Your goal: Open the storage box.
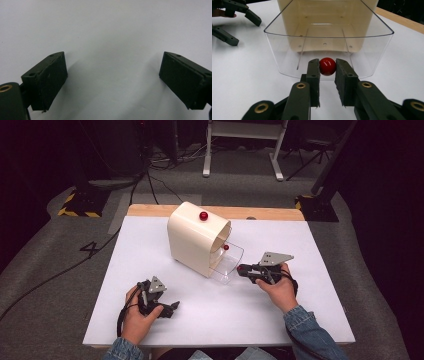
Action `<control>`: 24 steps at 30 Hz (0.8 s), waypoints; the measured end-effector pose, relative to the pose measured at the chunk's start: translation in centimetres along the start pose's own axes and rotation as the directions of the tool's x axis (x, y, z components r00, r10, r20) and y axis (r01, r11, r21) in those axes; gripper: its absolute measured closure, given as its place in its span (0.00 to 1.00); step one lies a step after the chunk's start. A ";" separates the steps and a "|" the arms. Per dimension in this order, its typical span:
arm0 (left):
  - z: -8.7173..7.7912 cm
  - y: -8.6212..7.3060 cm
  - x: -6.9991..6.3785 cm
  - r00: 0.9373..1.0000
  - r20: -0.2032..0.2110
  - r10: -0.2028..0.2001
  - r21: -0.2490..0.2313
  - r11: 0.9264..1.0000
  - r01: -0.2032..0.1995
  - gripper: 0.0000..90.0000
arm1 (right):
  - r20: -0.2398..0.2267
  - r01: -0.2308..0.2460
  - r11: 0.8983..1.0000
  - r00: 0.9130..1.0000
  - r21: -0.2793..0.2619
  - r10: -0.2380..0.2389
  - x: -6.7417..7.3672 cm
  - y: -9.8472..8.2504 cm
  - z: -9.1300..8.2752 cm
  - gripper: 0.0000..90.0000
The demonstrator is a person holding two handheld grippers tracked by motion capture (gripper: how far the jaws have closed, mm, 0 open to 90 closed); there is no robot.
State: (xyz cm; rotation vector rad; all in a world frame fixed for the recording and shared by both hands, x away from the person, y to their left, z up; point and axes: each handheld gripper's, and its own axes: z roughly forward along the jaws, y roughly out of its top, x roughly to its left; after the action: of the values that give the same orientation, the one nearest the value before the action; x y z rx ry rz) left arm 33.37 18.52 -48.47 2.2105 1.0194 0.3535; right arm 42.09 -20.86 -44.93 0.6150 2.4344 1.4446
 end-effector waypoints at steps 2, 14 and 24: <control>0.0 0.0 0.0 1.000 0.001 -0.001 0.001 1.000 0.001 0.09 | 0.003 -0.005 1.000 1.000 -0.001 0.005 0.1 -0.4 -0.8 0.82; 0.0 0.0 0.0 1.000 0.000 0.003 0.003 1.000 -0.003 0.09 | 0.015 -0.026 1.000 1.000 0.003 0.026 0.2 -1.8 -2.7 0.82; 0.0 0.0 0.0 1.000 -0.001 0.000 0.001 1.000 0.000 0.09 | 0.005 -0.049 0.998 0.999 0.034 0.049 -0.1 -3.4 -2.6 0.82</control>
State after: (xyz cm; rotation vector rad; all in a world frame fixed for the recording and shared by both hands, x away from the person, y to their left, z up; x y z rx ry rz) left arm 33.37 18.50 -48.46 2.2112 1.0203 0.3539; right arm 40.30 -24.38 -46.66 0.6891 2.4617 1.4209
